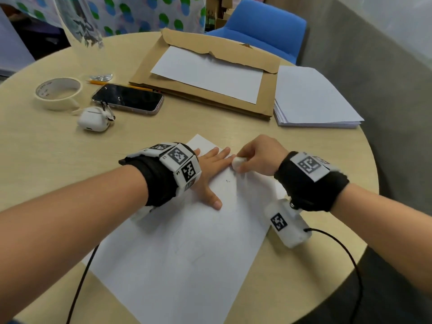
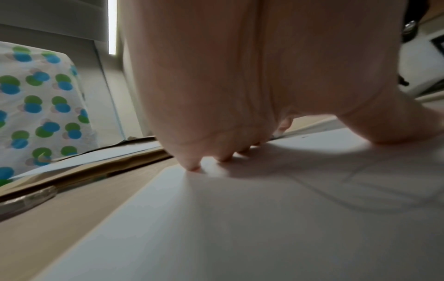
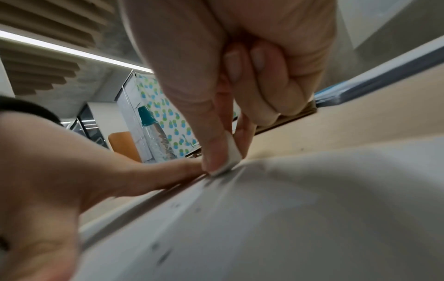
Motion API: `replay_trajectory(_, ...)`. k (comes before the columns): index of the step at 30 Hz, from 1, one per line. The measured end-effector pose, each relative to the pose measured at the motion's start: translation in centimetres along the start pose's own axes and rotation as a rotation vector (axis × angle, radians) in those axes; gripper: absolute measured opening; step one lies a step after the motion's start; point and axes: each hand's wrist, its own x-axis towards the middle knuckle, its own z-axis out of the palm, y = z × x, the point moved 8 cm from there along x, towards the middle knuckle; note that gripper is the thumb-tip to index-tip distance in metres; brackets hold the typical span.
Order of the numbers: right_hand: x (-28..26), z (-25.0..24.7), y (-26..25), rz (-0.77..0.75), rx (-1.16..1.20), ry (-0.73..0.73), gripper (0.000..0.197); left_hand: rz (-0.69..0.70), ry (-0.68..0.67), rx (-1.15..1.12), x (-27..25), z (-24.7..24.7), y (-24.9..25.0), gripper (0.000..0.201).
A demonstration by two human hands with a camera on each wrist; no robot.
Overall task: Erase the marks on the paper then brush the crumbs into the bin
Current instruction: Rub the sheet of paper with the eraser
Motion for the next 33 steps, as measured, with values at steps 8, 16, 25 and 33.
replay_trajectory(8,-4.0,3.0,-0.1,-0.112,-0.104,-0.170,0.023,-0.015,0.016,-0.004,0.2,0.1,-0.2,0.119)
replay_trajectory(16,-1.1,0.5,0.3,-0.022,-0.035,0.041,0.026,-0.017,0.006,0.019,0.2,0.1,-0.2,0.119)
replay_trajectory(25,-2.0,0.6,0.5,0.054,0.017,-0.031,0.018,-0.005,-0.017,0.025,0.2,0.1,-0.1,0.118)
replay_trajectory(33,-4.1,1.7,2.6,0.062,0.018,-0.065,0.009,-0.005,-0.006,0.002,0.0,-0.1,-0.1,0.118)
